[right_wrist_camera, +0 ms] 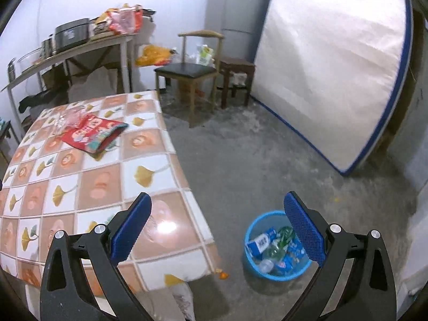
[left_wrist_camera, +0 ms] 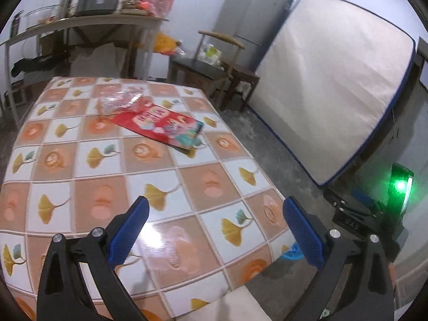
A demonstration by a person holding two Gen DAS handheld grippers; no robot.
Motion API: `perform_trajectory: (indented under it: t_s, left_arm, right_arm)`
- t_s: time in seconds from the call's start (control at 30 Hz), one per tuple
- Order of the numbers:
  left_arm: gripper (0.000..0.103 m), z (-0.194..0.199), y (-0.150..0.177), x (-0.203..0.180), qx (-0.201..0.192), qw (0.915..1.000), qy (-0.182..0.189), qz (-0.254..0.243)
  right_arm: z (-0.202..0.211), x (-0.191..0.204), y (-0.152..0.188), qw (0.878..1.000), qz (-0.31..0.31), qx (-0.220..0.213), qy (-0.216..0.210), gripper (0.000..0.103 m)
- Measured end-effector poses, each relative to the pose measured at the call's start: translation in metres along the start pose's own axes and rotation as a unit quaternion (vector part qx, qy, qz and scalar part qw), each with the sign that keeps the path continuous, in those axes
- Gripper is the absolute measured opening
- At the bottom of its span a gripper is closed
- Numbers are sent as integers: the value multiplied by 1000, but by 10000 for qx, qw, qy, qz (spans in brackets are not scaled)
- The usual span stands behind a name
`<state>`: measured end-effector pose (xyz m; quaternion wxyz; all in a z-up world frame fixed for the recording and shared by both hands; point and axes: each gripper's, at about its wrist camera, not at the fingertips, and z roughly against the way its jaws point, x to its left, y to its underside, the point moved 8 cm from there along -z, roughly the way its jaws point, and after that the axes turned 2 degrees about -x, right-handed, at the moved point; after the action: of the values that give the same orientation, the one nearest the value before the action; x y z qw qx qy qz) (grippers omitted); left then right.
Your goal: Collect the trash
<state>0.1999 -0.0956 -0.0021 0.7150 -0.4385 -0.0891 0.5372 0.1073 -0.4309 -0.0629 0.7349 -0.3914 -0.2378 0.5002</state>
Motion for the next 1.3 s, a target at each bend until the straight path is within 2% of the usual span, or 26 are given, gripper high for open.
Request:
perform_trajectory:
  t_s: [0.13,0.23,0.4,0.5,0.57,0.67,0.83,0.9,0.97,1.03,1.17,1.27,1.3]
  left_arm:
    - [98,15,-7,18,-191,9993,213,237]
    - [98,24,-12,38,-401,9985,153,337]
    - [98,23,-13,73,-444,9979,52,469]
    - [98,17,-15,98,-399,9975,-44,581]
    - [98,13,-18,112,-394,9975,-105,577]
    - [98,8,-32,130,-487,9977,-311,364]
    - [98,-16,-74,152,-728,9936,-717,-491]
    - [98,-35,-91,157,-766,9873,-910,-1055]
    - [98,-64,-111,156,-805,9744,-1033,-1828]
    - [98,-90,-123,155,-767,9643,-1054,-2307]
    - [98,-153,-142,150,-586,9392,-1111,-3197]
    - [98,-205,-143,151,-221,9178,-1239,-3765]
    - [98,-222,-141,153,-77,9066,-1385,-3986]
  right_arm:
    - [0,23,-19,9975,-45,-114,-693,95]
    - [2,44,-34,9922,-83,-317,-1199,95]
    - [4,87,-56,9843,237,-441,-1693,95]
    - [-3,112,-64,9800,401,-354,-1917,95]
    - [-11,128,-66,9743,350,-193,-2217,95]
    - [-30,147,-68,9675,168,177,-2516,95]
    - [-63,165,-69,9621,-71,599,-2659,95]
    - [-82,172,-70,9588,-180,826,-2713,95]
    - [-102,175,-69,9563,-312,1071,-2702,92]
    - [-117,176,-66,9514,-462,1272,-2766,88]
    - [-154,184,-62,9391,-809,1693,-2880,80]
    - [-176,192,-63,9327,-955,1891,-2918,75]
    - [-180,194,-64,9318,-961,1934,-2918,73]
